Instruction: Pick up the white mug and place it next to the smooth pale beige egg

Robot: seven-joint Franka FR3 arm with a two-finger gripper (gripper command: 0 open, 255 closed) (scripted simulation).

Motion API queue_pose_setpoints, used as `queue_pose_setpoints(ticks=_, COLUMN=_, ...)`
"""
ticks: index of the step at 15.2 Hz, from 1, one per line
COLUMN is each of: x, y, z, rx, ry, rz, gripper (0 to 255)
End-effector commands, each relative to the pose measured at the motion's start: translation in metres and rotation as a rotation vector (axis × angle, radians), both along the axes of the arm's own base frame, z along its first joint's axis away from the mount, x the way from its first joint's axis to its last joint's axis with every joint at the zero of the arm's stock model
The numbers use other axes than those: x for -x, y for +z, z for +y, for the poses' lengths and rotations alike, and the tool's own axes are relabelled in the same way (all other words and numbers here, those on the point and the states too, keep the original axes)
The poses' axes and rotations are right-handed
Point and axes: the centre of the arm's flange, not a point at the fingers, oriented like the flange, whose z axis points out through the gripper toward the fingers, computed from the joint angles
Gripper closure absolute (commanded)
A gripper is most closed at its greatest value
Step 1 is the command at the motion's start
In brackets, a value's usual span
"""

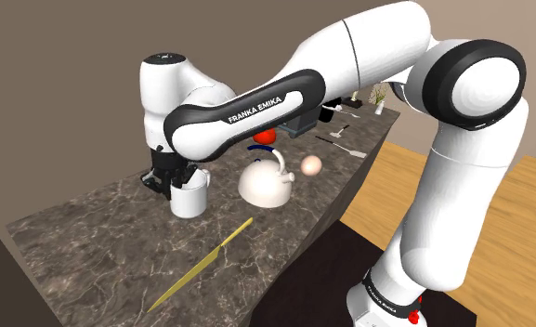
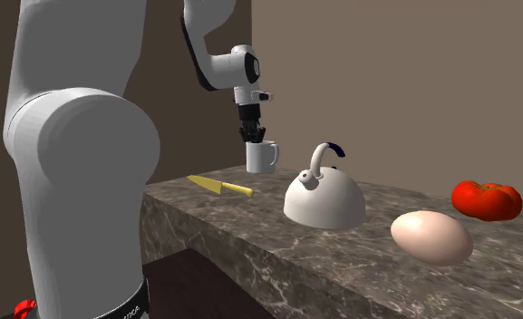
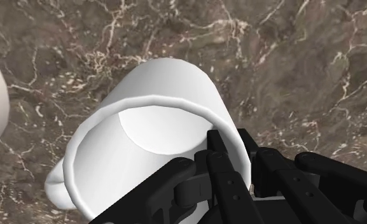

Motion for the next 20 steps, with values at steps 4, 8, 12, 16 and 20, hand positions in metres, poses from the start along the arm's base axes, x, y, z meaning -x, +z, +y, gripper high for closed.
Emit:
queue_pose_setpoints(ticks=4, x=0.0, y=0.026, z=0.001, rx=0.0, ry=0.0, rz=0.0, gripper=255)
queue_pose_setpoints(ticks=8, x=0.0, y=0.047, z=0.001, rx=0.0, ry=0.0, rz=0.0, gripper=255)
queue_pose_setpoints(ticks=12, x=0.0, y=0.068, z=0.001, rx=0.0, ry=0.0, rz=0.0, gripper=255)
queue_pose_setpoints(ticks=16, x=0.0, y=0.09, z=0.001, rx=0.0, ry=0.0, rz=0.0, gripper=255)
queue_pose_setpoints(ticks=20, x=0.0, y=0.111, z=0.001, rx=0.0, ry=0.0, rz=0.0, gripper=255)
